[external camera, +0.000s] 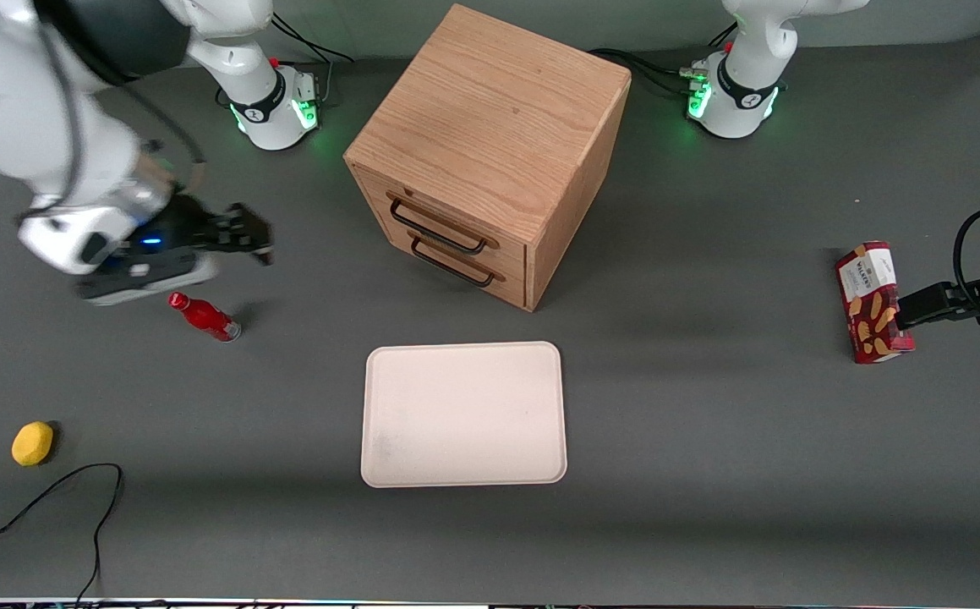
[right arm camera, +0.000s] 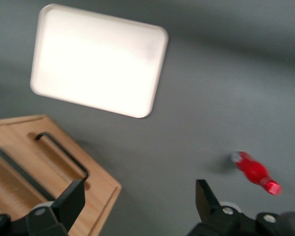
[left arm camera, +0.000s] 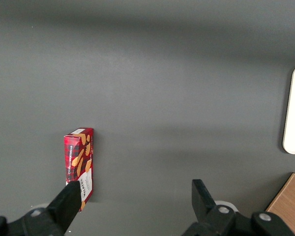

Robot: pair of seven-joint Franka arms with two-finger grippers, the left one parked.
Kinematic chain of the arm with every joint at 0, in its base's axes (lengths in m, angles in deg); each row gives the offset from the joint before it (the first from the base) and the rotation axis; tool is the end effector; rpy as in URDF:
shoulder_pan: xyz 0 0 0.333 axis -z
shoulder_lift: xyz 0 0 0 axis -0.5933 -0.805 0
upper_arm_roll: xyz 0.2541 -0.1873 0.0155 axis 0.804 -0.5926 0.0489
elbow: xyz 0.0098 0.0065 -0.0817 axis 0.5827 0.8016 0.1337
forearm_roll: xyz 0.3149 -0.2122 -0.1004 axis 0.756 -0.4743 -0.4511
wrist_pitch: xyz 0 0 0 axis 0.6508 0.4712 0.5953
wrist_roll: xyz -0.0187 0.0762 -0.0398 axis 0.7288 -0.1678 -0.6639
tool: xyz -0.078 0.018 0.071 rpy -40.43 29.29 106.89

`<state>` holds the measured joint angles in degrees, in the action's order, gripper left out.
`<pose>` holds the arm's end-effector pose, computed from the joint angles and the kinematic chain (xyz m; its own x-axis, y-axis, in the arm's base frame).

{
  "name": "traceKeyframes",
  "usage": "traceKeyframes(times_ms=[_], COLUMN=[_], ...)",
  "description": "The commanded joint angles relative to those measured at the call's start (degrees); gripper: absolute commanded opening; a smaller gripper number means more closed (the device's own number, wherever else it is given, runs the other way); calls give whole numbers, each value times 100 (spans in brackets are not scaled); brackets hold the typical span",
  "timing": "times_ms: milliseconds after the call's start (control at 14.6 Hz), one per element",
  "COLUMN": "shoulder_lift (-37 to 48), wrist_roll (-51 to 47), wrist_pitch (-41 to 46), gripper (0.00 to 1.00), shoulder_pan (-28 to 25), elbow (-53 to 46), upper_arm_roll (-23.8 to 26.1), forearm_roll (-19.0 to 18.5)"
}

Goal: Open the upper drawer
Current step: 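Move the right gripper toward the upper drawer's black handle, then hook the right gripper onto the upper drawer's black bar handle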

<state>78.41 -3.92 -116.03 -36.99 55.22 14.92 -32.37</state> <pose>0.5620 0.2235 0.5895 0.9644 0.2643 0.0115 0.2644 -0.9614 -0.0758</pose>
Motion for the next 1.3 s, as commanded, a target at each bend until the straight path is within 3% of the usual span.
traceKeyframes(times_ms=[0,137,342,616,753,1233], shoulder_lift=[-439,-676,-843,-958,-923,-870], wrist_roll=[190,672,1700,1991,2229,2239], wrist_pitch=[131,131,139,43,-167,-1371], gripper=[100,100,100,100,100,100], shoulder_pan=[16,16,16,16,34,7], elbow=[-374,-383,-348,-41,301,1312], upper_arm_roll=[785,1288,1430,1509,1501,1509], forearm_roll=[-111,-120,-32,11,335,354])
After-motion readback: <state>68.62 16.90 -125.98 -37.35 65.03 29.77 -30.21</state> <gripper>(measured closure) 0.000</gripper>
